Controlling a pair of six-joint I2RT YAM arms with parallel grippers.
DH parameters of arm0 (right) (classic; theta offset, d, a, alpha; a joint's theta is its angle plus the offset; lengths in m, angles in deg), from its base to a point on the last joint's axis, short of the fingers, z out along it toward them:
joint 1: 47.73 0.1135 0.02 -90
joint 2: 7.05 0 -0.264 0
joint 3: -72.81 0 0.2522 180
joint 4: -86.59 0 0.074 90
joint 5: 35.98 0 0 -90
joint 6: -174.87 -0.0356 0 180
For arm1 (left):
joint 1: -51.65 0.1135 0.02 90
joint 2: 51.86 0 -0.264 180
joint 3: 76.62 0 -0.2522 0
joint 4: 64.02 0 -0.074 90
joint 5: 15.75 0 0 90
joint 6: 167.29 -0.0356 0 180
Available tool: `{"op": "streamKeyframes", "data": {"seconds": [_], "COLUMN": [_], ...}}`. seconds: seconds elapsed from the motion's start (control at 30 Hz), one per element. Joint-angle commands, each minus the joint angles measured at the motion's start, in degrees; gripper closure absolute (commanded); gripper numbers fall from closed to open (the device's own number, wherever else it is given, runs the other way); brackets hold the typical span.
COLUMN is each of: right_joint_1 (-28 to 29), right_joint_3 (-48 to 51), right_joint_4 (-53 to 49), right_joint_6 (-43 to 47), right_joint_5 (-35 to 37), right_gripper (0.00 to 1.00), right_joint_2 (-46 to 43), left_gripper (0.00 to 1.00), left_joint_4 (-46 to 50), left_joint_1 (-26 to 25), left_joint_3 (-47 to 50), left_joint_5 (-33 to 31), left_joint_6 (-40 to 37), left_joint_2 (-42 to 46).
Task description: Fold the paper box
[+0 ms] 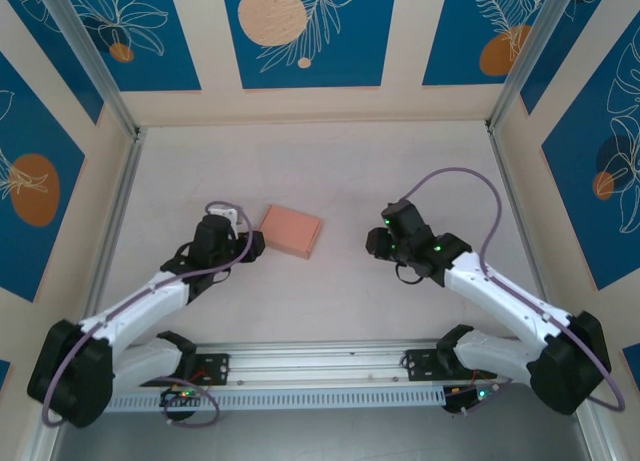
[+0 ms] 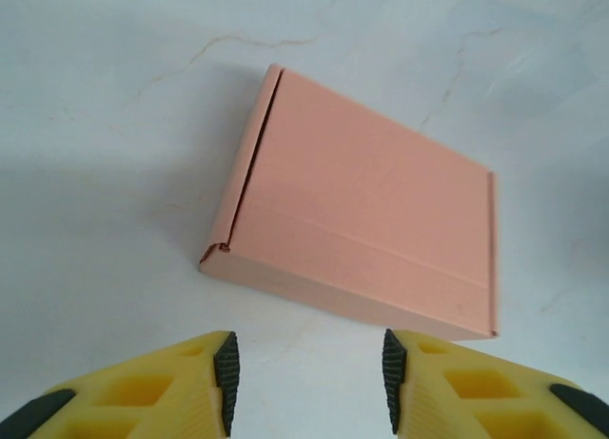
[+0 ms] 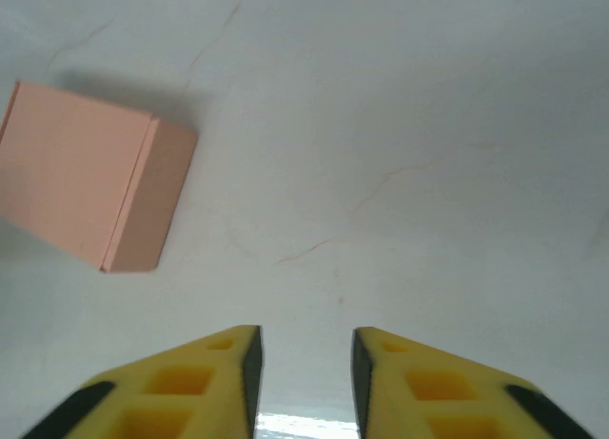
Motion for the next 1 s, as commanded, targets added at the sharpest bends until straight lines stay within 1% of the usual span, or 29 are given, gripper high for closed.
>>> {"op": "streamKeyframes", "data": {"seconds": [0.0, 0.07, 0.1, 0.13, 0.2, 0.23, 0.33, 0.43, 0.57, 0.63, 0.73, 0.87, 0.97], "right_joint_1": [-3.25, -6.23, -7.58, -9.44, -13.08, -15.24, -20.33, -23.78, -26.94, -27.61, -27.61, -27.69, -27.67], "right_joint_3": [-0.22, -0.69, -0.92, -1.08, -1.31, -1.34, -0.44, 2.27, 6.8, 11.4, 18.41, 20.64, 21.95], "right_joint_4": [-6.15, -7.28, -7.52, -7.62, -7.64, -7.37, -4.34, 1.0, 9.55, 18.33, 32.1, 40.53, 46.56], "right_joint_6": [3.69, 5.58, 6.49, 7.57, 9.28, 10.2, 13.07, 15.78, 19.1, 22.58, 26.9, 30.54, 32.25], "right_joint_5": [2.76, 2.94, 2.86, 2.77, 2.83, 2.75, 2.68, 2.93, 2.21, 2.3, 1.78, 3.04, 2.55], "right_gripper": [0.55, 0.4, 0.33, 0.24, 0.05, 0.0, 0.0, 0.01, 0.0, 0.01, 0.01, 0.0, 0.0], "right_joint_2": [-3.93, -5.55, -5.95, -6.23, -5.93, -5.46, -4.59, -4.79, -4.86, -5.22, -6.24, -3.04, 0.15], "left_gripper": [0.52, 0.49, 0.46, 0.36, 0.11, 0.0, 0.0, 0.0, 0.0, 0.0, 0.0, 0.0, 0.0], "left_joint_4": [8.46, 11.75, 12.59, 12.85, 11.26, 9.56, 2.8, -2.26, -9.53, -18.01, -28.3, -35.59, -41.19], "left_joint_1": [1.08, 3.07, 4.29, 5.94, 9.08, 10.53, 13.88, 18.28, 23.92, 25.86, 26.84, 26.9, 26.86], "left_joint_3": [-2.96, -6.22, -7.52, -8.54, -9.43, -9.36, -7.41, -5.18, -0.88, 3.46, 8.61, 10.89, 11.7], "left_joint_5": [-2.23, -4.57, -5.58, -6.5, -7.48, -8.38, -11.61, -12.09, -8.74, -5.62, -2.12, 0.3, 2.04], "left_joint_6": [-0.73, -3.88, -5.36, -7.12, -10.24, -12.43, -18.35, -22.77, -25.32, -27.08, -29.47, -31.31, -31.33], "left_joint_2": [5.02, 5.9, 5.66, 5.02, 3.94, 3.65, 3.34, 2.21, 0.69, 0.0, -1.57, -5.96, -10.62]}}
